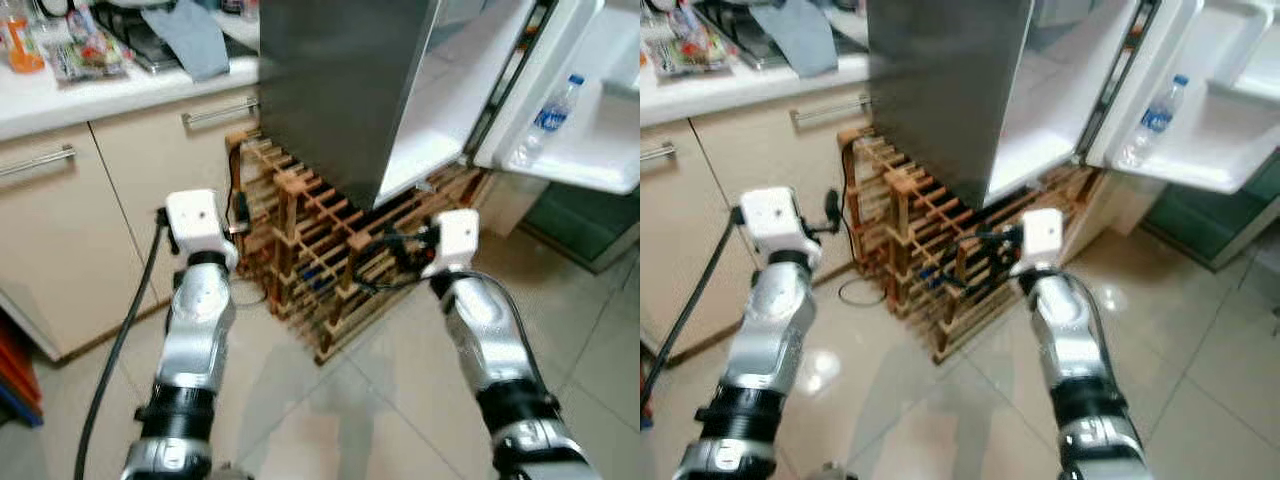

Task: Restocking fridge

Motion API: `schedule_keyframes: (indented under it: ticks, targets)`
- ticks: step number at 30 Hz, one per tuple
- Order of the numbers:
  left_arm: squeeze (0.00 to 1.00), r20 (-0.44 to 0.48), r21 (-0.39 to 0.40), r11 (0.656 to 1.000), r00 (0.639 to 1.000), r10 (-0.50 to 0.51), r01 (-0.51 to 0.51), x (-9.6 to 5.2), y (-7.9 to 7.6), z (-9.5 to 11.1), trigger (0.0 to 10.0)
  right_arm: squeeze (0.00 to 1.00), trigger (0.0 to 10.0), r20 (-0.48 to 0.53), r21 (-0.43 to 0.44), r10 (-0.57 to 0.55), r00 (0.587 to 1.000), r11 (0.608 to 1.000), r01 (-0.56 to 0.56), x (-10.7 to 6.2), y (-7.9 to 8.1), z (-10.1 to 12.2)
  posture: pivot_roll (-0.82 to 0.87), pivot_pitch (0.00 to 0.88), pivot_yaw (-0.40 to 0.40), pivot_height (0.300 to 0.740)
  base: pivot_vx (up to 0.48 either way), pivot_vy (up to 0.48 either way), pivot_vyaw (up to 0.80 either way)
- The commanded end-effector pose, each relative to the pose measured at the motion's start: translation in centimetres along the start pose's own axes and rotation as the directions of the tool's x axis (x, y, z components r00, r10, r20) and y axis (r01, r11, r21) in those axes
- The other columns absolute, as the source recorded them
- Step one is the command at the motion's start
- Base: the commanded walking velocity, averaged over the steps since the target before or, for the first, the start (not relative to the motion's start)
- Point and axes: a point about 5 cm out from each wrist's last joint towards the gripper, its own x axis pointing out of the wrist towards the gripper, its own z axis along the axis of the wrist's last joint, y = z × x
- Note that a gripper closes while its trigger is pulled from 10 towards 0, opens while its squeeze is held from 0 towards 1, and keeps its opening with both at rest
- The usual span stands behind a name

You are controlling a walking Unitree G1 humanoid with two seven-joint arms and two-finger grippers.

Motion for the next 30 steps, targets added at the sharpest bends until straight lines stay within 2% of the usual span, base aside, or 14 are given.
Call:
schedule_keyframes:
  ticks: [1, 7, 8, 11, 13, 17, 24, 30]
  targets:
    - [0.00, 0.021, 0.003, 1.000, 1.000, -0.010, 0.010, 0.2, 0.2, 0.7, 10.0, 0.00, 10.0, 0.038, -0.001, 0.027, 0.999, 1.000, -0.027, 0.2, 0.2, 0.9, 0.02, 0.000, -0.122, 0.740, 0.304, 0.371, 0.51]
    - [0.00, 0.035, -0.022, 1.000, 0.999, 0.018, -0.017, 0.6, 0.6, 1.5, 10.0, 0.00, 10.0, 0.038, 0.003, 0.021, 0.999, 1.000, -0.021, 0.4, 0.4, 0.8, 0.03, 0.000, -0.092, 0.740, 0.301, 0.258, 0.48]
    - [0.00, 0.021, -0.013, 1.000, 1.000, 0.009, -0.009, 0.7, 0.4, 1.4, 10.0, 0.00, 10.0, 0.036, 0.008, 0.014, 0.999, 1.000, -0.014, 0.4, 0.5, 0.6, 0.03, 0.000, -0.092, 0.740, 0.000, 0.000, 0.46]
    - [0.00, 0.040, 0.086, 0.996, 0.999, -0.035, 0.032, 0.9, -0.3, 1.7, 10.0, 0.00, 10.0, 0.032, 0.044, -0.001, 0.999, 0.999, 0.000, 0.6, 0.8, 0.3, 0.03, 0.000, -0.073, 0.740, 0.000, 0.000, 0.46]
    - [0.00, 0.064, 0.085, 0.994, 0.996, -0.068, 0.062, 0.7, -0.7, 1.9, 10.0, 0.00, 10.0, 0.045, 0.044, 0.022, 0.999, 0.999, -0.024, 0.7, 1.4, 0.4, 0.03, 0.000, -0.073, 0.740, 0.000, 0.000, 0.45]
    - [0.00, 0.071, 0.042, 0.995, 0.993, -0.094, 0.091, 0.8, -1.6, 2.3, 10.0, 0.00, 10.0, 0.052, 0.035, 0.026, 0.998, 0.999, -0.027, 1.1, 1.7, 0.7, 0.01, 0.000, -0.056, 0.740, 0.318, -0.357, 0.43]
    - [0.00, 0.032, 0.038, 0.997, 0.997, -0.074, 0.072, 1.4, -1.6, 2.1, 10.0, 0.00, 10.0, 0.066, 0.037, 0.015, 0.998, 0.999, -0.018, 1.0, 1.6, 0.9, -0.01, 0.000, -0.041, 0.740, 0.318, -0.356, 0.42]
    - [0.00, 0.042, 0.053, 0.993, 0.993, -0.107, 0.105, 1.5, -2.2, 2.4, 10.0, 0.00, 10.0, 0.062, 0.044, 0.004, 0.998, 0.999, -0.006, 1.0, 1.5, 0.7, 0.00, 0.000, -0.034, 0.740, 0.318, -0.355, 0.42]
